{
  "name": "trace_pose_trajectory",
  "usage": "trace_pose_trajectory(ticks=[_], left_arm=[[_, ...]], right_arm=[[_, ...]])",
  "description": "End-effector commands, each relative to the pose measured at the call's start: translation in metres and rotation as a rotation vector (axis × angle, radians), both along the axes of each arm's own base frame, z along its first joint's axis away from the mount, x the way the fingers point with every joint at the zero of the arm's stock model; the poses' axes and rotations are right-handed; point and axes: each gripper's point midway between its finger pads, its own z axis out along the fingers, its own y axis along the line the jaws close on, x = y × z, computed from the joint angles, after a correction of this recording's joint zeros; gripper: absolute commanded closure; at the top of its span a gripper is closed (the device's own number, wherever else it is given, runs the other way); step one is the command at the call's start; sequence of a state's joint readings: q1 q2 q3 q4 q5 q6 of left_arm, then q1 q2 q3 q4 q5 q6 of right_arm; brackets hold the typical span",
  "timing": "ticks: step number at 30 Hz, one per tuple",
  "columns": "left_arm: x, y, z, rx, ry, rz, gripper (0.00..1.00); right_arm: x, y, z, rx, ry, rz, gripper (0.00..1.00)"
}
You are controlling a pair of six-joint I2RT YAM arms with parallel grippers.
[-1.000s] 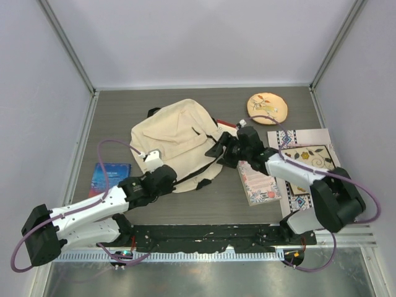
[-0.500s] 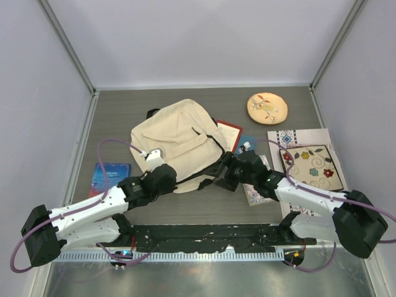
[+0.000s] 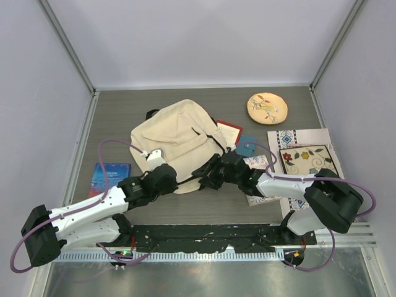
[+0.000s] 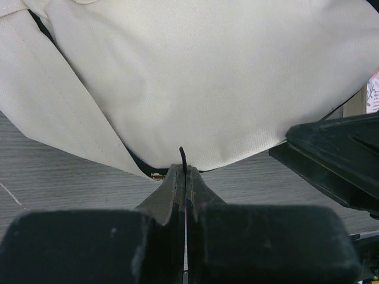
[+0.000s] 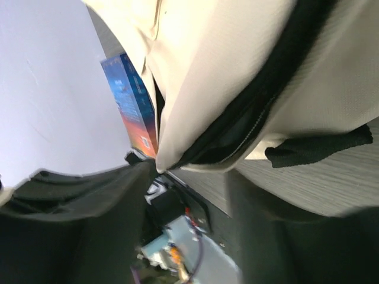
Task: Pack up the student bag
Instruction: Unzip the student bag at the center of the board.
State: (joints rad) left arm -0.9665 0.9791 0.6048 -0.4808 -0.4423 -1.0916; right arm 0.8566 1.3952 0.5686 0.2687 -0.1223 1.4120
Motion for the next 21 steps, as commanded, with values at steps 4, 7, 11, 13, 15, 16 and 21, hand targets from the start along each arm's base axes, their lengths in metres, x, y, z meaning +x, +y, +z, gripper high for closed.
trace_pose_trajectory(ticks=[4, 7, 11, 13, 15, 16, 21], left_arm=[[0.009, -0.002, 0.022, -0.029, -0.061, 0.007, 1.00], [0.010, 0.027, 0.013, 0.088, -0.063, 0.075, 1.00], [0.010, 0.070, -0.002, 0.223, -0.012, 0.169, 1.00], [0.013, 0.084, -0.009, 0.242, 0.013, 0.201, 1.00], [0.016, 0.092, -0.014, 0.245, 0.023, 0.221, 1.00], [0.021, 0.101, -0.015, 0.255, 0.028, 0.242, 1.00], [0.040, 0.121, -0.009, 0.283, 0.021, 0.297, 1.00]], right_arm=[[0.026, 0.019, 0.028, 0.083, -0.064, -0.062, 0.99], [0.026, 0.013, 0.028, 0.040, -0.091, -0.063, 0.99], [0.024, 0.000, 0.022, 0.003, -0.101, -0.087, 0.99], [0.021, -0.003, 0.018, -0.007, -0.101, -0.083, 0.99], [0.020, -0.004, 0.018, -0.007, -0.102, -0.079, 0.99], [0.018, -0.005, 0.015, -0.013, -0.100, -0.075, 0.99], [0.014, -0.009, 0.012, -0.020, -0.099, -0.067, 0.99]])
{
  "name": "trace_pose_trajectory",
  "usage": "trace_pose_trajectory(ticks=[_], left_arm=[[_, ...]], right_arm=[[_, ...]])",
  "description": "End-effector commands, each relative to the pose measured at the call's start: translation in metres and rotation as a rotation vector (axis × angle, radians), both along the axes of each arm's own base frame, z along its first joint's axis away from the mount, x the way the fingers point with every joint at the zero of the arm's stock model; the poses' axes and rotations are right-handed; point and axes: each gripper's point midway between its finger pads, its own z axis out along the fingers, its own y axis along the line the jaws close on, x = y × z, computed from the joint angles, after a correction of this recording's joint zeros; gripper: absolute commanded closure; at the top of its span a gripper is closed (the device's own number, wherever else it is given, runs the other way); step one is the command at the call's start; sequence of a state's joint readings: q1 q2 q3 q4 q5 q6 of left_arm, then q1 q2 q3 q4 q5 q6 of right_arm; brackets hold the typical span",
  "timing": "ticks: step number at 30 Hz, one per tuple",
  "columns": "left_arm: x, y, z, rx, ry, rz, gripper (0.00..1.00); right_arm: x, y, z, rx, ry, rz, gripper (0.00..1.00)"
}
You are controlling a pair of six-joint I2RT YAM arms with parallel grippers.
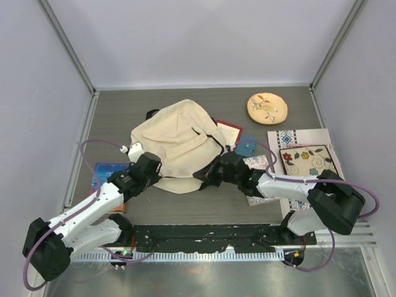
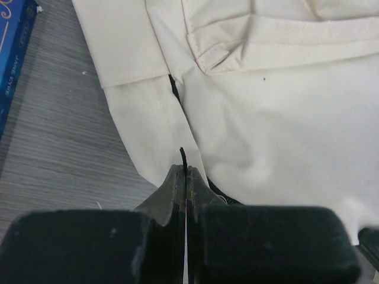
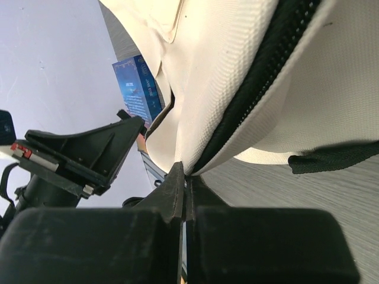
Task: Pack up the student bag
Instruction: Unzip the student bag at the center of the board.
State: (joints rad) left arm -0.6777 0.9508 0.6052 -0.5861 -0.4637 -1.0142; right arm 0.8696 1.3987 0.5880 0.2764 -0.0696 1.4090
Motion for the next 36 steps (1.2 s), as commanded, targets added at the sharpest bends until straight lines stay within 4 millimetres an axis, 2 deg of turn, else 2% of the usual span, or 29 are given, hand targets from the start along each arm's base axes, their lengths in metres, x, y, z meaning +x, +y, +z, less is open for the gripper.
trace_pose_trajectory(ticks=[1, 4, 9, 12, 13, 14, 15, 16, 17, 23, 25, 27, 29, 31, 34, 36], left_arm=[[0.010, 0.049, -0.002, 0.183, 0.014, 0.064, 1.00], [0.017, 0.059, -0.010, 0.195, 0.053, 0.089, 1.00], [0.018, 0.049, -0.026, 0.167, 0.119, 0.029, 1.00], [0.012, 0.025, -0.035, 0.070, 0.153, -0.070, 1.00], [0.017, 0.013, -0.033, 0.016, 0.124, -0.104, 1.00], [0.011, 0.007, -0.037, -0.024, 0.121, -0.139, 1.00], [0.005, -0.009, -0.037, -0.101, 0.125, -0.200, 1.00], [0.009, -0.017, -0.034, -0.143, 0.091, -0.218, 1.00], [0.004, -0.018, -0.038, -0.157, 0.099, -0.219, 1.00], [-0.005, -0.004, -0.063, -0.078, 0.221, -0.171, 1.00], [-0.008, 0.012, -0.074, 0.002, 0.274, -0.110, 1.00], [-0.004, 0.025, -0.074, 0.065, 0.295, -0.065, 1.00], [0.009, 0.040, -0.063, 0.141, 0.264, -0.004, 1.00], [0.013, 0.057, -0.056, 0.219, 0.257, 0.042, 1.00], [0.025, 0.062, -0.040, 0.245, 0.223, 0.049, 1.00], [0.030, 0.053, -0.035, 0.213, 0.203, 0.011, 1.00]], right_arm=[[0.005, -0.014, 0.004, -0.024, -0.059, -0.037, 0.99], [0.003, -0.016, 0.001, -0.028, -0.057, -0.036, 0.99], [0.003, -0.016, 0.005, -0.020, -0.067, -0.037, 0.99], [0.005, -0.014, 0.012, -0.006, -0.092, -0.032, 0.99], [0.005, -0.012, 0.011, -0.005, -0.091, -0.024, 0.99], [0.005, -0.011, 0.012, -0.005, -0.092, -0.015, 0.99], [0.005, -0.009, 0.013, -0.004, -0.096, -0.008, 0.99], [0.006, -0.009, 0.013, -0.001, -0.094, -0.008, 0.99], [0.005, -0.008, 0.011, -0.003, -0.090, -0.004, 0.99], [0.002, -0.010, 0.008, -0.007, -0.088, 0.000, 0.99], [0.000, -0.011, 0.007, -0.012, -0.085, 0.004, 0.99], [0.000, -0.013, 0.007, -0.015, -0.088, 0.002, 0.99], [-0.001, -0.016, 0.006, -0.019, -0.085, -0.002, 0.99], [-0.002, -0.018, 0.007, -0.021, -0.089, -0.008, 0.99], [-0.001, -0.020, 0.009, -0.022, -0.098, -0.013, 0.99], [-0.001, -0.020, 0.008, -0.025, -0.100, -0.011, 0.99]])
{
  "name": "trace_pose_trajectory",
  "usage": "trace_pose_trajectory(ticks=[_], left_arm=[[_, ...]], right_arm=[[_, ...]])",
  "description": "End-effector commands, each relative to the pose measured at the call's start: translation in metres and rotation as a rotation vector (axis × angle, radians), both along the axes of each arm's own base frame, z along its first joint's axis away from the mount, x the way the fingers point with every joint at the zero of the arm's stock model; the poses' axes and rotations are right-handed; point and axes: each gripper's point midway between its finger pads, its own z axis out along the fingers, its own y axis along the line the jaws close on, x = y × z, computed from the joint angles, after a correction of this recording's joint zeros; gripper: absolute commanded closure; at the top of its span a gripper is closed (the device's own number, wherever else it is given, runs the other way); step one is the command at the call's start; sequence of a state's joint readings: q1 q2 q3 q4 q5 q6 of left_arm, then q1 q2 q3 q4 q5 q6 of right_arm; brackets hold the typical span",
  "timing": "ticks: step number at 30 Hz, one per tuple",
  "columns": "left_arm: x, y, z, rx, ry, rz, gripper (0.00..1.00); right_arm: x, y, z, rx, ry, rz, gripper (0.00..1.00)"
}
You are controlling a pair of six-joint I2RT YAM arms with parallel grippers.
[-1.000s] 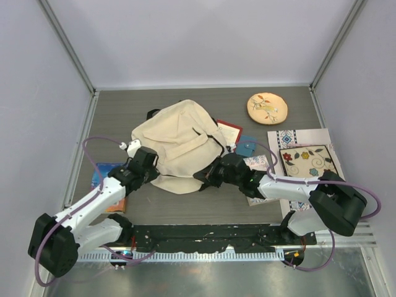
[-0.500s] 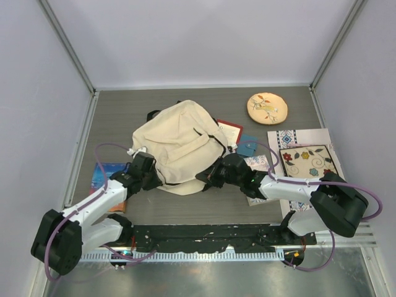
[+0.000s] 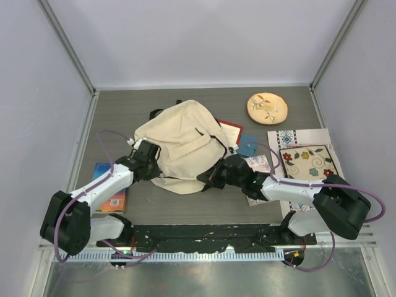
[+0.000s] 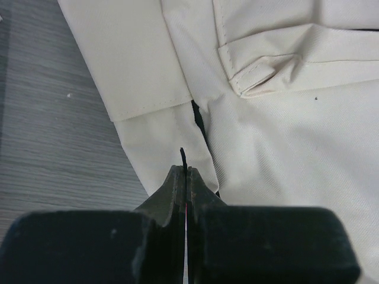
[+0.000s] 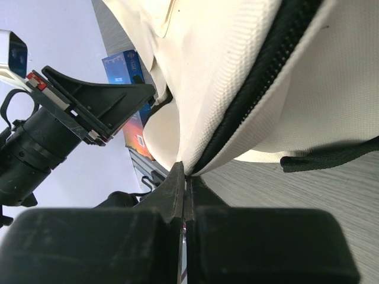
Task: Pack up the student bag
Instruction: Unzip the student bag at the center of the board, then pick up the book from the center of the board.
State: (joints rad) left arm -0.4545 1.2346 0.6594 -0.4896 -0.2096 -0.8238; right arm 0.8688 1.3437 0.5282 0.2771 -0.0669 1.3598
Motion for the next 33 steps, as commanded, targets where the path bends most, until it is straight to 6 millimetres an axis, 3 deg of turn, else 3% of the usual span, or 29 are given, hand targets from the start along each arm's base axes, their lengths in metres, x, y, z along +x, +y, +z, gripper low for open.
trace_pose_trajectory(ticks=[1, 5, 8, 9, 11, 12, 14, 15, 21, 26, 28, 33], left_arm=[[0.007, 0.042, 0.011, 0.185, -0.041, 0.036, 1.00], [0.004, 0.018, 0.014, 0.053, -0.063, -0.032, 1.00], [-0.003, 0.011, 0.020, -0.003, -0.075, -0.051, 0.98], [-0.006, 0.009, 0.020, -0.015, -0.070, -0.061, 0.93], [-0.008, 0.010, 0.029, -0.024, -0.089, -0.061, 0.79], [-0.011, 0.014, 0.030, -0.010, -0.083, -0.057, 0.67], [-0.009, 0.018, 0.041, 0.004, -0.103, -0.047, 0.49], [-0.013, 0.022, 0.044, 0.016, -0.101, -0.040, 0.33], [-0.007, 0.046, 0.076, 0.111, -0.163, 0.041, 0.01], [-0.001, 0.085, 0.101, 0.209, -0.190, 0.167, 0.01], [0.001, 0.097, 0.105, 0.213, -0.189, 0.207, 0.00], [0.000, 0.154, 0.101, 0.177, -0.121, 0.382, 0.01]], right_arm=[[0.008, -0.006, 0.014, 0.005, -0.064, -0.030, 0.99], [0.008, -0.001, 0.017, 0.019, -0.075, -0.008, 0.99], [0.008, 0.007, 0.024, 0.035, -0.104, 0.035, 0.80], [0.008, 0.008, 0.026, 0.025, -0.123, 0.051, 0.61], [0.011, 0.012, 0.037, 0.031, -0.163, 0.072, 0.49], [0.011, 0.009, 0.035, 0.004, -0.161, 0.069, 0.37], [0.016, 0.006, 0.046, -0.038, -0.215, 0.066, 0.32], [0.018, -0.003, 0.050, -0.075, -0.230, 0.044, 0.28], [0.027, -0.034, 0.075, -0.211, -0.324, -0.026, 0.25], [0.025, -0.034, 0.085, -0.201, -0.354, -0.005, 0.25], [0.024, -0.026, 0.085, -0.182, -0.358, 0.026, 0.25], [0.012, 0.007, 0.081, -0.116, -0.334, 0.176, 0.25]])
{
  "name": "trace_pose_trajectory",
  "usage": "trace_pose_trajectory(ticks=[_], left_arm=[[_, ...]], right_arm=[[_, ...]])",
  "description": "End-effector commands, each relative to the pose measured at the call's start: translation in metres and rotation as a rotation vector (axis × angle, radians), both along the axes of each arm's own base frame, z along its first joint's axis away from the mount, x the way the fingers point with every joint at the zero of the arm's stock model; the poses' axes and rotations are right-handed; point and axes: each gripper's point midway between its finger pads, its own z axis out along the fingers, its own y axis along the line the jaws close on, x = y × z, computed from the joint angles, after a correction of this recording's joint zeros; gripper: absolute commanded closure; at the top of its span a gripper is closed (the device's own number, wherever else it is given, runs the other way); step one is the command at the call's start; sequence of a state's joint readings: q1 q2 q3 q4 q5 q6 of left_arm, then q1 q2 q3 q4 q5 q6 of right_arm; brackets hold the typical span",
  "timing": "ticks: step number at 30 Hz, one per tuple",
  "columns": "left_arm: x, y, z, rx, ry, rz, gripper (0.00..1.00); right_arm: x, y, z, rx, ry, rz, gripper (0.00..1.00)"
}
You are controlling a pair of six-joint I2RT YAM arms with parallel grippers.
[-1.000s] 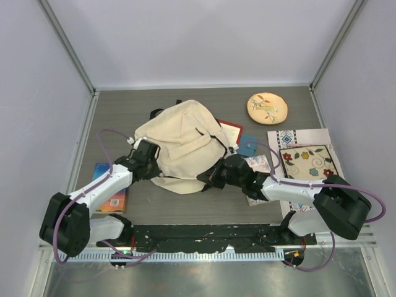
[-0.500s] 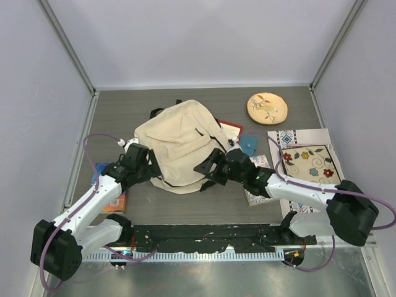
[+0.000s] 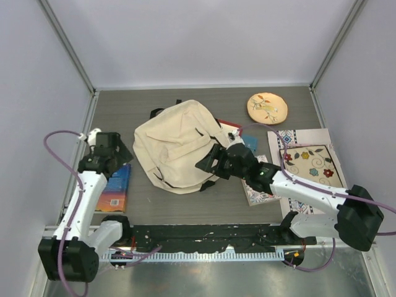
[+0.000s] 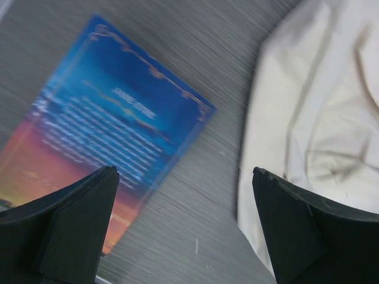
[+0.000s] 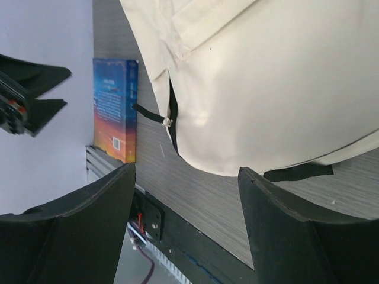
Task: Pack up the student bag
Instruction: Pick up the book from the center of the board.
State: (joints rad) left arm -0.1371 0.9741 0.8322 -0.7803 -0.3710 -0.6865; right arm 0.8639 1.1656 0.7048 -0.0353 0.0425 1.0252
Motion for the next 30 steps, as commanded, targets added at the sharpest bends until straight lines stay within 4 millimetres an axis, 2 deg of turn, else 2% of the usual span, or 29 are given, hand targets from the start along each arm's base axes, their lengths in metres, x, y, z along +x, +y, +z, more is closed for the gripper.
trace_pose_trajectory(ticks=[1, 2, 4, 5, 6, 8, 11, 12, 16, 18, 19, 21, 25, 30], left_arm=[[-0.003, 0.045, 0.010, -0.017, 0.026, 0.111, 0.00], [-0.002, 0.062, 0.010, -0.035, 0.025, 0.174, 0.00], [0.002, 0.073, 0.011, -0.071, 0.010, 0.201, 0.00], [0.003, 0.088, 0.012, -0.084, -0.007, 0.253, 0.00], [0.005, 0.093, 0.007, -0.100, 0.004, 0.267, 0.00], [0.005, 0.107, 0.005, -0.111, 0.001, 0.309, 0.01], [0.008, 0.128, 0.000, -0.039, -0.012, 0.372, 0.00], [0.006, 0.130, -0.010, -0.033, 0.000, 0.385, 0.00], [0.001, 0.139, -0.025, -0.018, 0.005, 0.425, 0.00], [-0.001, 0.147, -0.033, 0.010, -0.006, 0.456, 0.00], [-0.003, 0.151, -0.036, 0.021, -0.007, 0.463, 0.00], [-0.002, 0.158, -0.034, 0.052, -0.025, 0.476, 0.00], [0.001, 0.168, -0.034, 0.073, -0.039, 0.500, 0.00], [0.003, 0.169, -0.062, 0.033, 0.054, 0.495, 0.00]], right_arm=[[-0.004, 0.034, 0.016, 0.045, -0.027, 0.147, 0.25], [-0.006, 0.043, 0.012, 0.035, -0.017, 0.181, 0.25], [-0.012, 0.053, 0.008, 0.027, -0.005, 0.243, 0.25], [-0.013, 0.058, 0.010, 0.029, -0.006, 0.263, 0.25], [-0.018, 0.063, 0.003, 0.023, 0.014, 0.299, 0.25], [-0.021, 0.069, 0.003, 0.022, 0.011, 0.331, 0.25], [-0.025, 0.077, 0.002, 0.018, 0.008, 0.377, 0.25], [-0.025, 0.079, 0.003, 0.020, 0.002, 0.385, 0.25], [-0.027, 0.093, 0.001, 0.020, 0.004, 0.427, 0.25], [-0.026, 0.103, 0.008, 0.039, -0.010, 0.443, 0.25], [-0.026, 0.107, 0.002, 0.034, 0.004, 0.450, 0.25], [-0.029, 0.116, 0.007, 0.055, 0.003, 0.474, 0.25], [-0.034, 0.127, 0.000, 0.070, 0.028, 0.495, 0.25], [-0.039, 0.133, -0.007, 0.073, 0.049, 0.523, 0.25]])
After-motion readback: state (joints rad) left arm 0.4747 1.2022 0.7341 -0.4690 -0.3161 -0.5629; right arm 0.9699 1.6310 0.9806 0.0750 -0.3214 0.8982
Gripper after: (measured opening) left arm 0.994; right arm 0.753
